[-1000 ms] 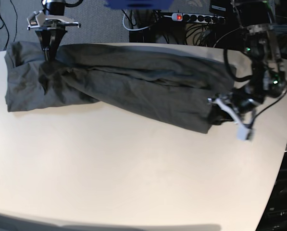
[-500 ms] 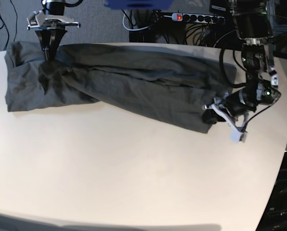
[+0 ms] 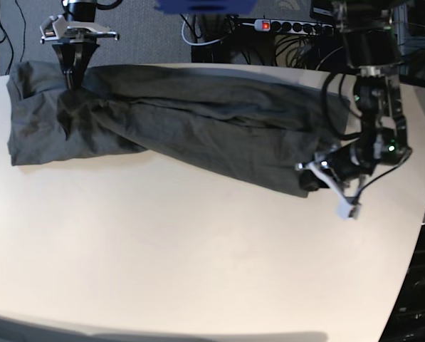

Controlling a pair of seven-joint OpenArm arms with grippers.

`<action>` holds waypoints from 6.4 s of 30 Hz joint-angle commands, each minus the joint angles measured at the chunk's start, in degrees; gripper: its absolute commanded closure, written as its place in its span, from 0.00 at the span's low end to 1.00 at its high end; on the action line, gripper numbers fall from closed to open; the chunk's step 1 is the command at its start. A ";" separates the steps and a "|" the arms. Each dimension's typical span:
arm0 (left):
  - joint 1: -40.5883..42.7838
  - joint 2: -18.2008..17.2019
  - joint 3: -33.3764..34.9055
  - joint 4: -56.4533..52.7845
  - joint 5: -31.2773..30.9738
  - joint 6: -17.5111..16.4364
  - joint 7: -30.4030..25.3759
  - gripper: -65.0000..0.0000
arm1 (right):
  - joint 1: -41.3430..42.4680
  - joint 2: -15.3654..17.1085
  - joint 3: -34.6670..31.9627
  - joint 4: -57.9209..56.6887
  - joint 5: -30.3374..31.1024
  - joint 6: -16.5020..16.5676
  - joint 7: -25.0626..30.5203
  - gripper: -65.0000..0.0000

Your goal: Fold the T-shirt properly

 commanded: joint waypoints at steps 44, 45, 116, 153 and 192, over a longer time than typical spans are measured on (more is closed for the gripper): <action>7.00 -8.74 2.33 -19.48 3.33 -0.78 -12.99 0.94 | -0.15 0.21 0.24 0.58 0.79 0.34 1.56 0.99; 7.08 -8.91 2.33 -18.87 3.33 -1.66 -12.99 0.94 | -0.15 0.21 0.24 0.58 0.79 0.34 1.56 0.99; 10.16 -8.47 -7.96 -7.09 3.68 -5.17 -5.60 0.94 | 13.57 9.08 2.70 -5.67 -6.07 0.38 -4.68 0.99; -1.62 -7.33 -7.78 -16.41 10.98 -5.17 -5.60 0.94 | 30.97 18.75 0.24 -31.42 -5.89 0.38 -31.49 0.99; 1.63 -8.21 -11.30 12.17 7.11 -11.33 14.62 0.94 | 30.88 18.58 0.32 -36.35 -5.89 0.25 -31.41 0.99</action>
